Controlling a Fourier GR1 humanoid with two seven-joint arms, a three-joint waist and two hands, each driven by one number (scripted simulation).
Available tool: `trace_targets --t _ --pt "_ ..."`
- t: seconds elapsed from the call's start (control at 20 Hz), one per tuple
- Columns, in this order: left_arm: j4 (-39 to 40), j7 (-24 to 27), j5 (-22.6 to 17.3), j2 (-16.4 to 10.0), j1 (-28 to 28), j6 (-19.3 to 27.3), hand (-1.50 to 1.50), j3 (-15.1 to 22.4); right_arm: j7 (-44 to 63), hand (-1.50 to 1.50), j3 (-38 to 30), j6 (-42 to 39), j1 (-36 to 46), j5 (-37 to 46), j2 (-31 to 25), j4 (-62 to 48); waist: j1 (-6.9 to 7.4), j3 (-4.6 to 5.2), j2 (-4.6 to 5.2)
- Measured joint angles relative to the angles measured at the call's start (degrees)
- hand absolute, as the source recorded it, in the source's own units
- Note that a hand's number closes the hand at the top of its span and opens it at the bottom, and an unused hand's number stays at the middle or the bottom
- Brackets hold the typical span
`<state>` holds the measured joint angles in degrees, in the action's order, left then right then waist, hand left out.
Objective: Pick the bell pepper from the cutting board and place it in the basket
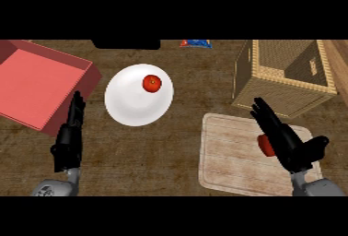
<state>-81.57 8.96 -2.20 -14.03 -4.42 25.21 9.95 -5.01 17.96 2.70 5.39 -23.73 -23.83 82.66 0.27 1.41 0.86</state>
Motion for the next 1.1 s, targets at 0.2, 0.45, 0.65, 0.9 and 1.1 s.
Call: trace_targets --t 0.2,0.45,0.65,0.9,1.1 --pt "-0.84 -1.08 -1.42 -2.96 -2.37 -6.02 0.00 0.09 -2.03 1.50 -4.11 -4.33 2.37 -0.19 -4.31 -2.32 -0.16 -0.93 -0.51" --pt "-3.18 -2.65 -3.32 -6.86 -4.97 -14.95 0.00 2.35 -12.00 -1.50 -5.17 -11.47 5.57 3.30 -9.00 -1.37 -0.27 -1.36 -0.80" --pt "-4.64 -4.61 -6.06 -9.03 -6.05 -20.13 0.00 1.79 -18.78 -1.50 0.15 -4.66 3.73 13.71 -3.58 -0.45 -0.20 -1.41 -0.89" --pt "-6.24 -5.31 -6.56 -9.71 -5.15 -22.05 0.00 1.87 -11.82 -1.50 3.63 8.87 2.79 26.59 -1.49 3.69 -0.56 -1.31 -1.17" --pt "-6.51 -6.34 -7.13 -10.07 -5.38 -22.45 0.00 1.12 -1.12 -1.50 2.34 14.84 4.53 35.75 -6.32 7.98 -1.24 -1.17 -1.45"
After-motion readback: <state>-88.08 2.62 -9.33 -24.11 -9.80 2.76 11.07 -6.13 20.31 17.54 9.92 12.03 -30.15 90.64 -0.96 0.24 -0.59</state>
